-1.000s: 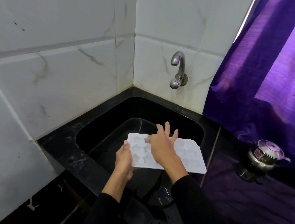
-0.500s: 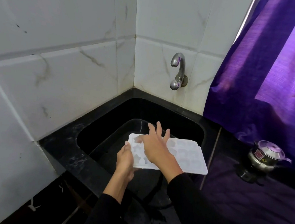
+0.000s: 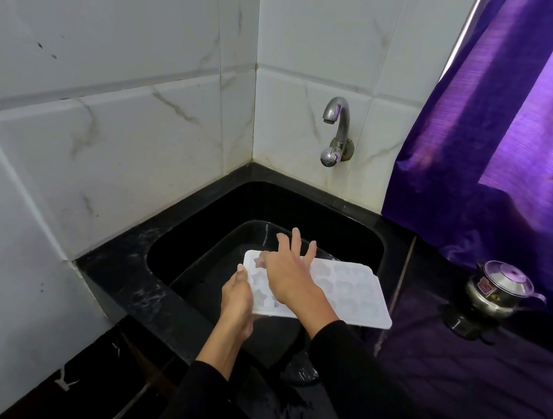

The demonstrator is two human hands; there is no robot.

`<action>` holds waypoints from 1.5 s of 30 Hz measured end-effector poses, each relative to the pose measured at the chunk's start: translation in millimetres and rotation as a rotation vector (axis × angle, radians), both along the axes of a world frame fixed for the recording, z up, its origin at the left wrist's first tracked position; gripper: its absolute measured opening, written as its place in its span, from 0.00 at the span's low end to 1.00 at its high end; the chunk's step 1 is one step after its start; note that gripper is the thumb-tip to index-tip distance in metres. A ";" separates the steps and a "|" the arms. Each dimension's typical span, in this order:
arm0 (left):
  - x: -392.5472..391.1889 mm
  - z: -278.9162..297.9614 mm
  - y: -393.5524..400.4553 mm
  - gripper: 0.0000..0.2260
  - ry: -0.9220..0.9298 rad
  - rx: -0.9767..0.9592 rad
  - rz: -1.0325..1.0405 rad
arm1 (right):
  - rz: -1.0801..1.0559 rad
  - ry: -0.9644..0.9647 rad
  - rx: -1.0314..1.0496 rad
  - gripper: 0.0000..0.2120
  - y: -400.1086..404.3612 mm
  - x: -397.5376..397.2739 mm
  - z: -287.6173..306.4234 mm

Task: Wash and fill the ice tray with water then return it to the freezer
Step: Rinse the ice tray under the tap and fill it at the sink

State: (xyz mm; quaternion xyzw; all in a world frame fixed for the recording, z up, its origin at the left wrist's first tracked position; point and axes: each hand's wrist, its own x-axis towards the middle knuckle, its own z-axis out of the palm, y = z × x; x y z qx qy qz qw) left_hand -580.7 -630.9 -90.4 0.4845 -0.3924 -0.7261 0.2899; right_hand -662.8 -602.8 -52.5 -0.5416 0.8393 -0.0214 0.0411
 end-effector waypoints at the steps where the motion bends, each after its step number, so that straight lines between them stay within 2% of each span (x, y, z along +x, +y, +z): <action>1: 0.4 0.5 0.5 0.15 -0.002 0.002 0.000 | 0.000 0.001 0.001 0.29 -0.4 0.6 -0.5; 6: 2.7 2.2 -1.7 0.16 0.021 0.022 0.001 | 0.013 -0.080 -0.018 0.30 1.5 2.2 -0.1; 9: 4.6 1.4 -5.9 0.16 0.023 0.022 0.000 | -0.015 -0.171 -0.120 0.30 12.0 -4.7 12.1; 13: 7.5 -2.0 -12.5 0.17 0.015 0.040 -0.005 | -0.168 -0.180 -0.218 0.28 37.9 -36.1 35.5; 18: 10.5 -1.1 -21.3 0.17 0.041 0.054 0.013 | -0.428 -0.144 -0.176 0.25 77.9 -74.8 33.0; 21: 10.1 -2.3 -25.7 0.18 0.044 0.057 0.009 | -0.501 -0.152 -0.107 0.26 90.1 -82.6 22.1; 29: 6.1 -5.6 -29.6 0.17 0.051 0.057 0.024 | -0.476 -0.191 -0.047 0.31 90.7 -72.5 12.3; 34: 4.5 -6.3 -29.0 0.18 0.033 0.061 0.014 | -0.527 -0.246 -0.045 0.23 89.7 -75.0 15.5; 45: 3.2 -7.0 -29.1 0.18 0.021 0.047 0.021 | -0.480 -0.193 -0.056 0.29 89.5 -69.7 3.6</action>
